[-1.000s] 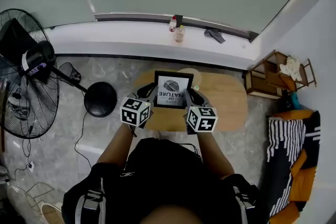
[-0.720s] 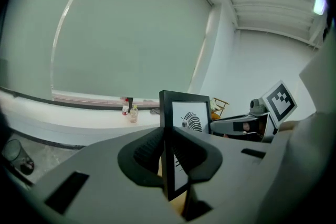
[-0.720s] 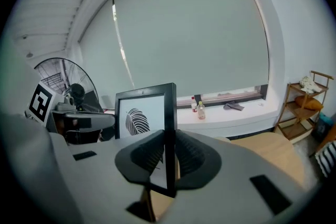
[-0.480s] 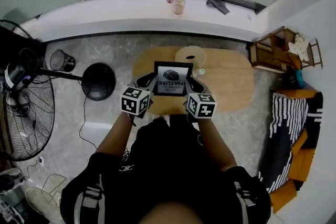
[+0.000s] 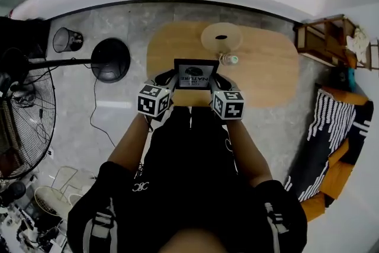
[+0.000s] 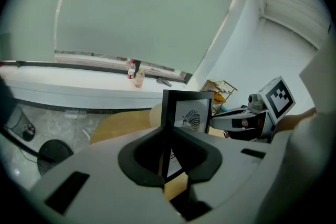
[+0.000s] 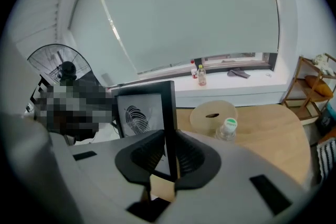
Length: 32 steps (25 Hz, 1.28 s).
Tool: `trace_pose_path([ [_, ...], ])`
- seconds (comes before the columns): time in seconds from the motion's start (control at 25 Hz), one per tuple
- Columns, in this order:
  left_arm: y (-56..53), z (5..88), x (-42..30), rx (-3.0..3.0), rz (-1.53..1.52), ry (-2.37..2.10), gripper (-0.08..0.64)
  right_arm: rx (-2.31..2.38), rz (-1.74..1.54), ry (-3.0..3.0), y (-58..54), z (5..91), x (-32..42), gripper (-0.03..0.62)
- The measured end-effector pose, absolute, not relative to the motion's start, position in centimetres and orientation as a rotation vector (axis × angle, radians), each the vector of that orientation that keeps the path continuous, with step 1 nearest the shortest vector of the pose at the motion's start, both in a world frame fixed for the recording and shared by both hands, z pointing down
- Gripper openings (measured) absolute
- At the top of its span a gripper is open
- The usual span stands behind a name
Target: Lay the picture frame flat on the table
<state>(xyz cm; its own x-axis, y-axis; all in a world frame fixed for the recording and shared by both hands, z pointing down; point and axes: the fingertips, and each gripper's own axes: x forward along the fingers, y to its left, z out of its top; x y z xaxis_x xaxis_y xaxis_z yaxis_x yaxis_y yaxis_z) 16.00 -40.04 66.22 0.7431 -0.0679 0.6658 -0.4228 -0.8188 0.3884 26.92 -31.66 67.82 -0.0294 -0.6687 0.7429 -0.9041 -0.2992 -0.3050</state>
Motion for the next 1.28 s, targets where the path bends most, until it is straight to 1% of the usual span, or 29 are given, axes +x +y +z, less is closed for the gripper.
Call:
trace_pose_path([
  [0.28,-38.7,75.6,19.1,2.297,0.980,-0.345,0.058,1.896,1.388,-1.598,-30.5,77.1,30.2,0.078],
  [0.48,-38.5,82.6,20.1,2.193,1.033,-0.359,0.057,1.812,1.489,-1.549,-30.1,84.0,31.0,0.078],
  [0.68,-38.5,89.3,20.1,2.122,1.108,-0.370,0.058,1.736,1.524,-1.525,-30.7,90.3,31.4,0.078],
  [0.8,-38.2,92.4,20.2,2.110,1.169,-0.359,0.058,1.687,1.527,-1.523,-31.0,93.6,31.8,0.078],
  [0.96,-38.2,95.8,20.9,2.064,1.172,-0.359,0.058,1.648,1.542,-1.537,-31.2,97.2,32.7,0.078],
  [1.28,-37.9,101.1,21.6,2.005,1.233,-0.351,0.058,1.599,1.559,-1.532,-31.4,102.1,33.7,0.070],
])
